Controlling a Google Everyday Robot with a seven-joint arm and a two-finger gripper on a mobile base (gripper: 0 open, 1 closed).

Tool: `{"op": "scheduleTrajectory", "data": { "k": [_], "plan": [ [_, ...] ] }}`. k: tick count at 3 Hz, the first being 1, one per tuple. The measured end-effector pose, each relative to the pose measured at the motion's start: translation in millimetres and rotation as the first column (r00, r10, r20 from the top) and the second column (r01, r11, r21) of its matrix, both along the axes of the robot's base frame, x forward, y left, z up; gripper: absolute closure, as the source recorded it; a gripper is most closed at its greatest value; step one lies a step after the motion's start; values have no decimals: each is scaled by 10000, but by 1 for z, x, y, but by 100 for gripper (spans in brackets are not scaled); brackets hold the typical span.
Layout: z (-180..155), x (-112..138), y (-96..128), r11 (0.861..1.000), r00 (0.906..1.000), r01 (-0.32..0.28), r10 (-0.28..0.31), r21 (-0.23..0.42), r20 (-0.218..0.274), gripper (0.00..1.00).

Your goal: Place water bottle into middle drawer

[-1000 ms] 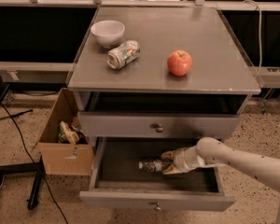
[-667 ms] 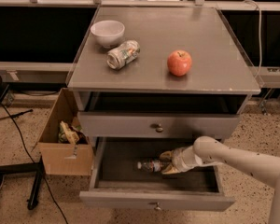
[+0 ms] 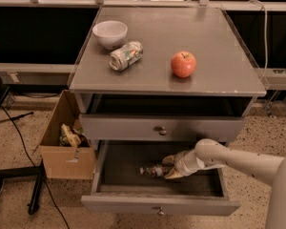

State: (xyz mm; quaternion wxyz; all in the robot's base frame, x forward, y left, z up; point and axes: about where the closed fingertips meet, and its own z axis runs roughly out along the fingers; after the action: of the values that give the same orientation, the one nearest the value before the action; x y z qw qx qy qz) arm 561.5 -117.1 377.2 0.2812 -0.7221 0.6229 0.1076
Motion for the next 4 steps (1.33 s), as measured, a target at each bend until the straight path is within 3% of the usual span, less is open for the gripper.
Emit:
{"op": "scheduleTrajectory", "data": {
  "k": [1,2,4],
  "plan": [
    [-4,-1,-1,9999,9999,24,-26,-101,-121,100],
    [-5,-1,-1,9999,9999,27,-28,-110,-134,83],
    [-5,-1,-1,9999,9999,26,-28,-109,-135,37]
  ]
}}
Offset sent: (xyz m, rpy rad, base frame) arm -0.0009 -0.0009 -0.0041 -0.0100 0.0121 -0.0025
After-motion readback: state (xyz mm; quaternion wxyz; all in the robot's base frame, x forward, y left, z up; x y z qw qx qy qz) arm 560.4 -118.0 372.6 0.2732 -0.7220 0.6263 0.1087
